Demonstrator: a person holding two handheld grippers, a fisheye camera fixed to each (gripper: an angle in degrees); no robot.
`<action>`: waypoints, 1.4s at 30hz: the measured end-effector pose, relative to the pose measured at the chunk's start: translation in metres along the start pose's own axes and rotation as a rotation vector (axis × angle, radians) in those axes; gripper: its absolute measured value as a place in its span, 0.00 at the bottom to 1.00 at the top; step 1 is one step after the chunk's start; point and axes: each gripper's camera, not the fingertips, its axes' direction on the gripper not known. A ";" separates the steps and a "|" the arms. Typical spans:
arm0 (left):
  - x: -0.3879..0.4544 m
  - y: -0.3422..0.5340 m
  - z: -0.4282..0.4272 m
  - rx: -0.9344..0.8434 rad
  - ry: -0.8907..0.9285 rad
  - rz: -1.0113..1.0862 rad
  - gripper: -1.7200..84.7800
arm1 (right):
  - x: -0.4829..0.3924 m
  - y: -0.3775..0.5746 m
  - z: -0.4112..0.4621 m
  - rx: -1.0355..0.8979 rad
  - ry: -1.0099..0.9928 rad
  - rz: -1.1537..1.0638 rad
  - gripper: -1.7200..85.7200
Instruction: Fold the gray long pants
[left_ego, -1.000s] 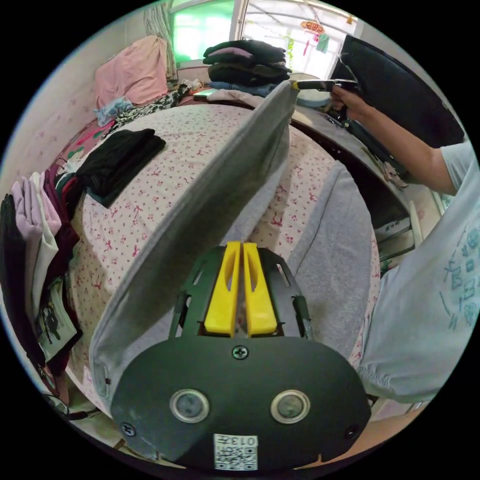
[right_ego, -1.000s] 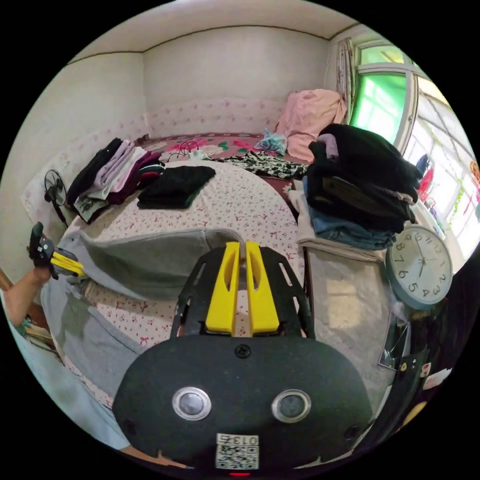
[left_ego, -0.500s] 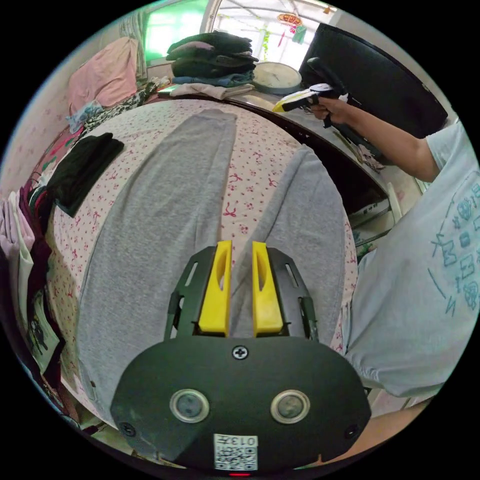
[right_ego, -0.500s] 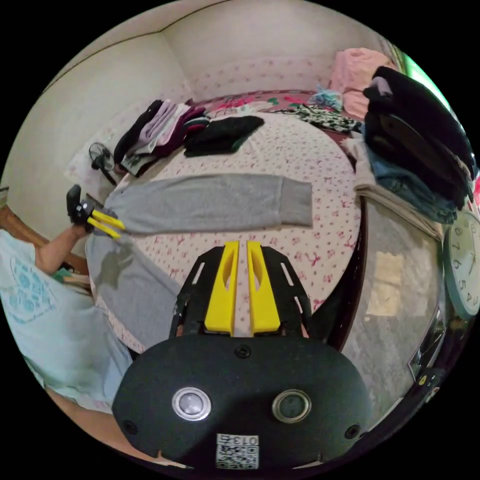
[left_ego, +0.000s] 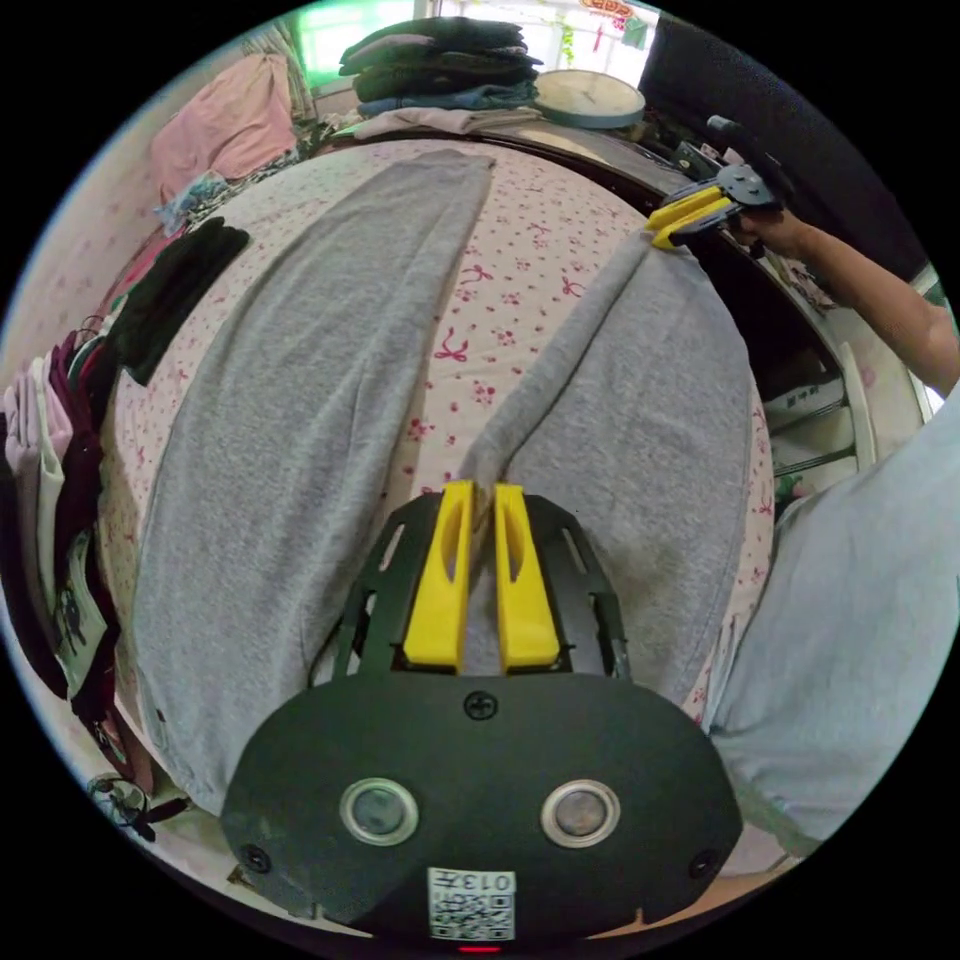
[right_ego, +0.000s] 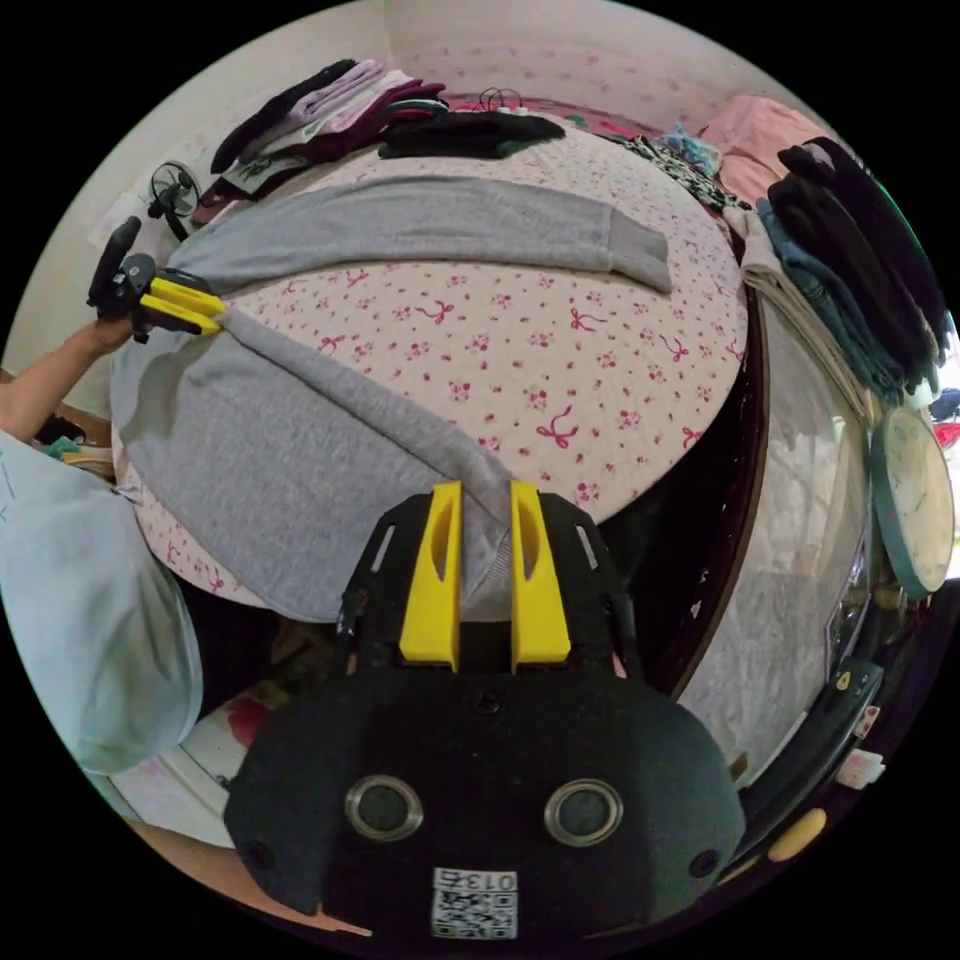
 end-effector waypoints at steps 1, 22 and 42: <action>-0.003 0.000 -0.002 -0.001 0.038 -0.022 0.05 | -0.002 -0.001 0.000 0.004 -0.002 0.006 0.08; -0.075 0.030 -0.111 0.158 0.026 -0.341 0.08 | -0.049 -0.086 -0.013 -0.012 0.242 0.291 0.05; -0.077 0.328 -0.265 0.197 -0.158 -1.016 0.07 | -0.185 -0.096 -0.008 0.150 0.105 0.201 0.02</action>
